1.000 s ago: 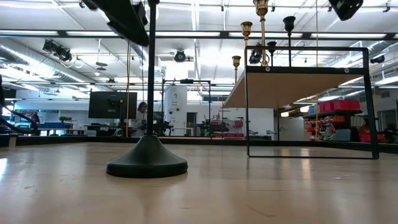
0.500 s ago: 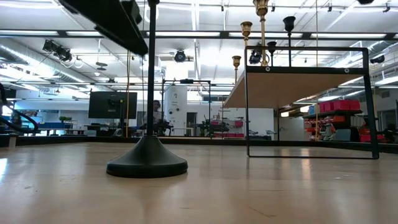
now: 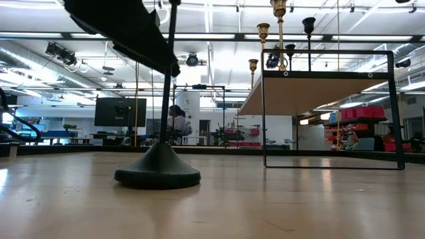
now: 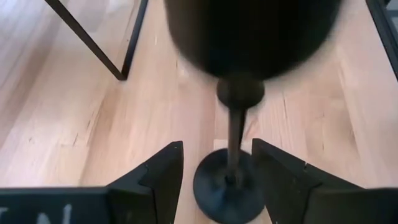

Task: Pick & Place candle stick holders
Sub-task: Put the black candleholder on the shelf aligned with the other black candleholders

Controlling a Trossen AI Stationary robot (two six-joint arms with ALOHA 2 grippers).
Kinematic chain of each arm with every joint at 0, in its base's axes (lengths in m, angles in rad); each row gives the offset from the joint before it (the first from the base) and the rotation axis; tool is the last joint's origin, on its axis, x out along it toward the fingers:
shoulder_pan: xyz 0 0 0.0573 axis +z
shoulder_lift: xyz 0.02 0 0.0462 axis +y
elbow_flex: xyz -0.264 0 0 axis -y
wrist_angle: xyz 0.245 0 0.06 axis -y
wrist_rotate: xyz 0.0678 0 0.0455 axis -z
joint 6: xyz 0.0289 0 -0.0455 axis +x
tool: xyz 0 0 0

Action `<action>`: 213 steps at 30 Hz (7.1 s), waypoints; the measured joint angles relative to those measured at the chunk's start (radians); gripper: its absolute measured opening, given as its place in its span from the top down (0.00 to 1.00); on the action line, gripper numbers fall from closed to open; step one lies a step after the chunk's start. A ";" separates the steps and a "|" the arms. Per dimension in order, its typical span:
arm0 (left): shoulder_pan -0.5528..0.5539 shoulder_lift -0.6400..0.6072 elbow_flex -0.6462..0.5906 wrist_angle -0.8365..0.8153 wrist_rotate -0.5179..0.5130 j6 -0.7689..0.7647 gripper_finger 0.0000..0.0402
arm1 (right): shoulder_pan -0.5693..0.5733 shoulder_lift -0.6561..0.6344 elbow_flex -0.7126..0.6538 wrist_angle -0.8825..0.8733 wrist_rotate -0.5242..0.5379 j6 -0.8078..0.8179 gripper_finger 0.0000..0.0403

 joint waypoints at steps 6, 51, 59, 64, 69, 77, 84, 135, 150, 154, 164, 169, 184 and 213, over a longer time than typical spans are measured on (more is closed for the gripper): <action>0.001 0.000 0.000 0.012 -0.017 -0.020 0.65 | 0.000 0.018 0.000 0.000 0.003 -0.007 0.59; 0.178 -0.038 0.431 -0.039 0.291 0.201 0.97 | -0.113 0.224 -0.002 0.343 0.151 -0.102 0.59; 0.210 -0.037 0.457 -0.089 0.291 0.199 0.97 | -0.193 0.298 -0.002 0.535 0.184 -0.197 0.59; 0.214 -0.037 0.457 -0.105 0.292 0.199 0.96 | -0.236 0.357 -0.002 0.642 0.177 -0.219 0.59; 0.216 -0.037 0.457 -0.109 0.292 0.201 0.96 | -0.255 0.410 -0.001 0.757 0.144 -0.251 0.59; 0.216 -0.036 0.457 -0.127 0.292 0.201 0.96 | -0.277 0.492 0.050 0.806 0.120 -0.293 0.59; 0.216 -0.035 0.457 -0.138 0.292 0.201 0.96 | -0.276 0.545 0.121 0.798 0.097 -0.365 0.60; 0.216 -0.120 0.458 -0.249 0.269 0.251 0.50 | -0.184 0.423 0.127 0.612 0.313 -0.389 0.99; 0.216 -0.127 0.458 -0.343 0.250 0.241 0.51 | 0.109 0.157 0.127 0.100 0.957 -0.258 0.99; 0.216 -0.127 0.458 -0.343 0.246 0.242 0.51 | 0.154 0.110 0.127 -0.102 1.054 -0.115 0.99; 0.216 -0.127 0.458 -0.342 0.231 0.242 0.51 | 0.111 0.042 0.126 -0.751 1.050 0.501 0.99; 0.216 -0.127 0.457 -0.342 0.231 0.242 0.51 | 0.068 0.036 0.126 -0.828 1.052 0.569 0.99; 0.216 -0.127 0.457 -0.341 0.230 0.242 0.51 | -0.042 -0.213 -0.099 -0.826 1.055 0.652 0.99; 0.228 -0.093 0.456 -0.331 0.231 0.252 0.51 | -0.159 -0.328 -0.217 0.225 0.719 -0.462 0.99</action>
